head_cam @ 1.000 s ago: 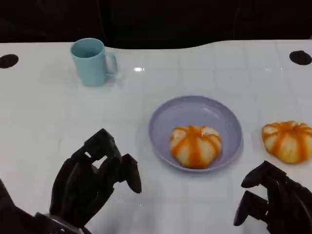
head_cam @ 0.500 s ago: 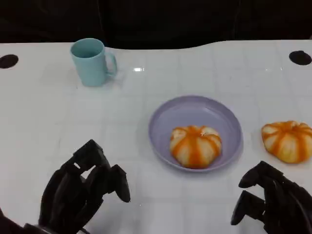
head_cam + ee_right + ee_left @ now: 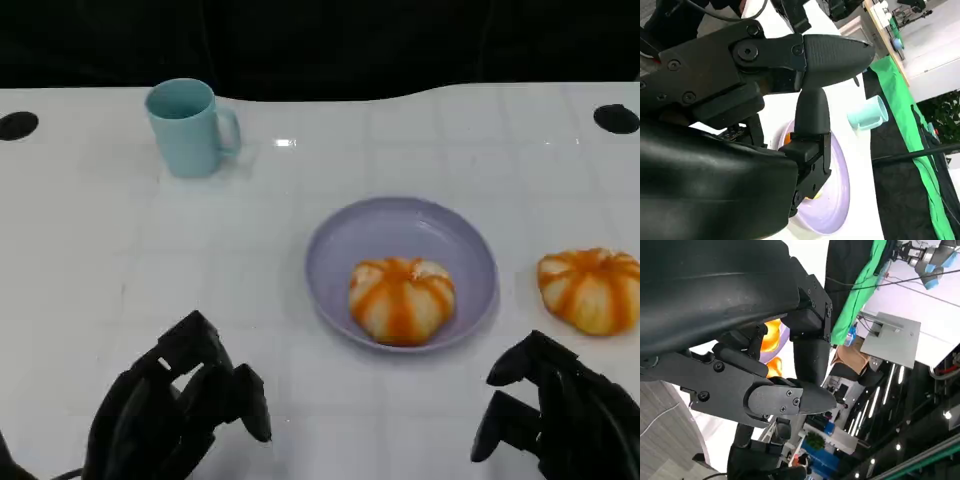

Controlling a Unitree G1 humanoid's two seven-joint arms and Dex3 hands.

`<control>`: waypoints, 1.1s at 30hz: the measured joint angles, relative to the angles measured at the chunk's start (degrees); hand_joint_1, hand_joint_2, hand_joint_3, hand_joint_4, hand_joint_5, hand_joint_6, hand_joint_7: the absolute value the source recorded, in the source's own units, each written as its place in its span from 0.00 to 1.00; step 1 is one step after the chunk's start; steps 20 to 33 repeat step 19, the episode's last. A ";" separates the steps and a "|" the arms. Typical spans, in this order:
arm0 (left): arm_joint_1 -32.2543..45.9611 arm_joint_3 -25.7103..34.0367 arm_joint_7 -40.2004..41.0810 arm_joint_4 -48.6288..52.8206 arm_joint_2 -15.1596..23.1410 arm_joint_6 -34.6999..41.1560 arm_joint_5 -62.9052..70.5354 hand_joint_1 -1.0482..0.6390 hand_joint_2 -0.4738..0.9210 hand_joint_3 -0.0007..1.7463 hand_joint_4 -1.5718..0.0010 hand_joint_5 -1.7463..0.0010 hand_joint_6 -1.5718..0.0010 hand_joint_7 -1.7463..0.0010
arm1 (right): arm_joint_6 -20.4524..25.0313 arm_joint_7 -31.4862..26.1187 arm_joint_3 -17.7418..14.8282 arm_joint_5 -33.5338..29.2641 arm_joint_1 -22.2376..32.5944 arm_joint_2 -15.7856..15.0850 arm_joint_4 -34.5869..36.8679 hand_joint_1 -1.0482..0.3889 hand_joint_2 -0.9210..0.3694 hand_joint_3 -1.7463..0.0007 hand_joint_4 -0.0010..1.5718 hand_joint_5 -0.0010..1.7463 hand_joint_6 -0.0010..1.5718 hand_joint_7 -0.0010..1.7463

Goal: Grasp the bread from the table and place it into the plate.

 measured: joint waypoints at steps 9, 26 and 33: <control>-0.11 0.10 -0.15 0.01 0.04 0.01 0.04 0.28 1.00 0.22 0.53 0.00 0.67 0.00 | -0.01 -0.05 0.06 -0.02 -0.23 0.00 0.04 0.37 0.00 0.75 0.39 1.00 0.27 0.94; -0.45 0.25 -0.06 0.02 0.03 0.04 0.47 0.28 1.00 0.23 0.53 0.00 0.67 0.00 | -0.19 -0.20 0.08 -0.62 -0.60 0.00 0.25 0.36 0.00 0.75 0.39 1.00 0.26 0.95; -0.45 0.25 -0.06 0.02 0.03 0.04 0.47 0.28 1.00 0.23 0.53 0.00 0.67 0.00 | -0.19 -0.20 0.08 -0.62 -0.60 0.00 0.25 0.36 0.00 0.75 0.39 1.00 0.26 0.95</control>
